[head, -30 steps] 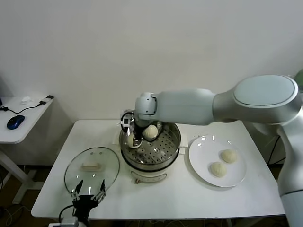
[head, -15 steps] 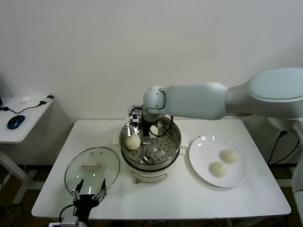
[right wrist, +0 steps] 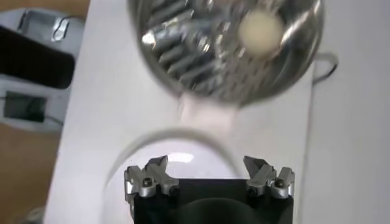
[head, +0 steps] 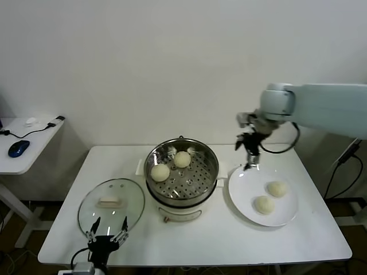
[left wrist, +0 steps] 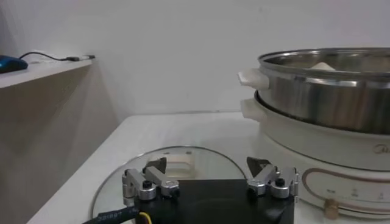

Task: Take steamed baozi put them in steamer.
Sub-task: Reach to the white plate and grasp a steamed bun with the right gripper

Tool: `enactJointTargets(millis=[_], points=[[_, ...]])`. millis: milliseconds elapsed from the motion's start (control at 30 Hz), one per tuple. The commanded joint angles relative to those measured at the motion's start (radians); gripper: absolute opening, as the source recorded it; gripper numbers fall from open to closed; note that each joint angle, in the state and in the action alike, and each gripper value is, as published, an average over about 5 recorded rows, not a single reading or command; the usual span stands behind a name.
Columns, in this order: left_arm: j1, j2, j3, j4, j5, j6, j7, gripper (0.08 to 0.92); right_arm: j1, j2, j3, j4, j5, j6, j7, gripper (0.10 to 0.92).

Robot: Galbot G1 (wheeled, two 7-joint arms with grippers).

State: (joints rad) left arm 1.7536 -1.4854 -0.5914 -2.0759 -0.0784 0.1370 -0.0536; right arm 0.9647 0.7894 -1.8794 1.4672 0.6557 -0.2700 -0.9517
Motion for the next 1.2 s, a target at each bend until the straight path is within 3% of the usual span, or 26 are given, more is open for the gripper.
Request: enactJointTargets(millis=[33,400,1067,1200], points=[[0.005,-0.005,-0.004,-0.003,0.0,0.003,0.0,0.823,-0.257,-0.264,0.078,0.023,-0.253,0.015,-0.005,0.823],[0.015,-0.013,-0.012,0.005,0.0,0.003,-0.001,0.823,-0.568,-0.2,0.339,-0.09,-0.31,-0.071,0.102,0.823],[0.007,-0.009,-0.015,0.022,-0.004,0.005,-0.005,0.823,-0.643,-0.128,0.407,-0.162,-0.284,-0.111,0.142,0.822],[0.008,-0.009,-0.014,0.021,-0.003,0.008,-0.006,0.823,-0.644,-0.121,0.411,-0.168,-0.282,-0.11,0.141,0.781]])
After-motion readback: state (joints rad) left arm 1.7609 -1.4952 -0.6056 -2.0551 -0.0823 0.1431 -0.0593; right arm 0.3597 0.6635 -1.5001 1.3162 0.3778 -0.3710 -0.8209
